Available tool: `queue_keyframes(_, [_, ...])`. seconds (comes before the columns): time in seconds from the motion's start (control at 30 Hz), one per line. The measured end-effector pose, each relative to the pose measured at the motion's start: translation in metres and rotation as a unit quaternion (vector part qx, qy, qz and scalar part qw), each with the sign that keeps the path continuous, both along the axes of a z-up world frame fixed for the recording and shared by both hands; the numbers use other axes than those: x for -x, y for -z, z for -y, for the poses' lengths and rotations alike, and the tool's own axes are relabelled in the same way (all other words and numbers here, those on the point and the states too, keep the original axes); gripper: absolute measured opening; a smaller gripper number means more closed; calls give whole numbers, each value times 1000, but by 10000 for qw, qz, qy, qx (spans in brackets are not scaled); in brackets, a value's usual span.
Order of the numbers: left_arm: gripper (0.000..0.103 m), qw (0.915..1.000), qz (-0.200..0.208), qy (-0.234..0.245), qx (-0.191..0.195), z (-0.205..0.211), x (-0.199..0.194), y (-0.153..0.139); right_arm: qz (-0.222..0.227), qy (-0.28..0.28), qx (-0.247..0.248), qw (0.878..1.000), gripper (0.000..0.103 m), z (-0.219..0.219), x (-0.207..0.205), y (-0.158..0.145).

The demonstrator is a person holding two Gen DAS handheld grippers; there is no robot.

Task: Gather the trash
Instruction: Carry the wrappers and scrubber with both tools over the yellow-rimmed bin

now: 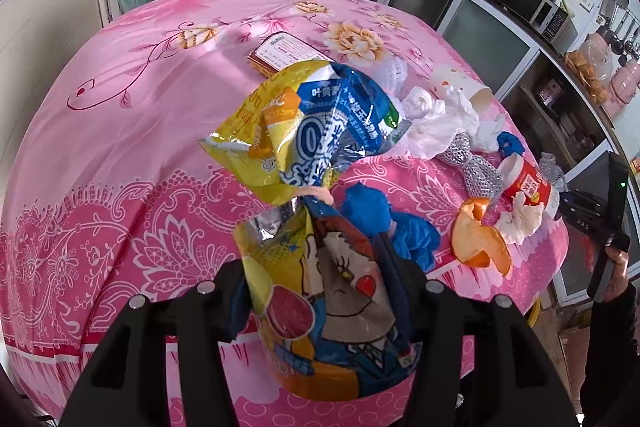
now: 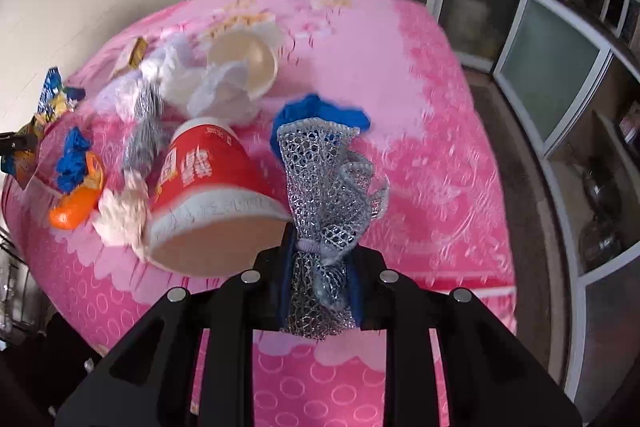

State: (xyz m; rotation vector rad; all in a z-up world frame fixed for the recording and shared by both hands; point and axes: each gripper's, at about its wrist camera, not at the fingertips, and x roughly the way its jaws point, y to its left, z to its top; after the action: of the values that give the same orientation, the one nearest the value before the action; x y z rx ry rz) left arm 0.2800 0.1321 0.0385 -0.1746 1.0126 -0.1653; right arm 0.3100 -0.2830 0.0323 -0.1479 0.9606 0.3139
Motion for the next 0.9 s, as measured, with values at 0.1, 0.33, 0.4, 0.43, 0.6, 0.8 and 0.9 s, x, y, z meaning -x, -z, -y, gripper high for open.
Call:
queue_keyframes(0.1, [52, 10000, 38, 49, 24, 0, 3, -2, -72, -41, -103, 9999, 22, 4, 5, 3])
queue_keyframes(0.33, [52, 9997, 220, 51, 55, -3, 12, -17, 117, 228, -210, 9994, 22, 18, 17, -6])
queue_keyframes(0.4, [52, 9994, 322, 90, 56, -1, 17, -26, 306, 316, -270, 9987, 22, 25, 24, -16])
queue_keyframes(0.43, [52, 9992, 382, 135, 39, 3, 21, -32, 373, 353, -292, 9983, 22, 29, 27, -20])
queue_keyframes(0.6, [52, 9970, 601, 494, 30, 30, 32, -53, 744, 654, -464, 9940, 22, 54, 54, -43])
queue_keyframes(0.8, [52, 9889, 800, 1248, 50, 98, 34, -69, 964, 1179, -593, 9866, 22, 103, 104, -54])
queue_keyframes(0.9, [52, 9821, 850, 1674, 131, 139, 35, -72, 984, 1564, -584, 9810, 22, 137, 131, -50])
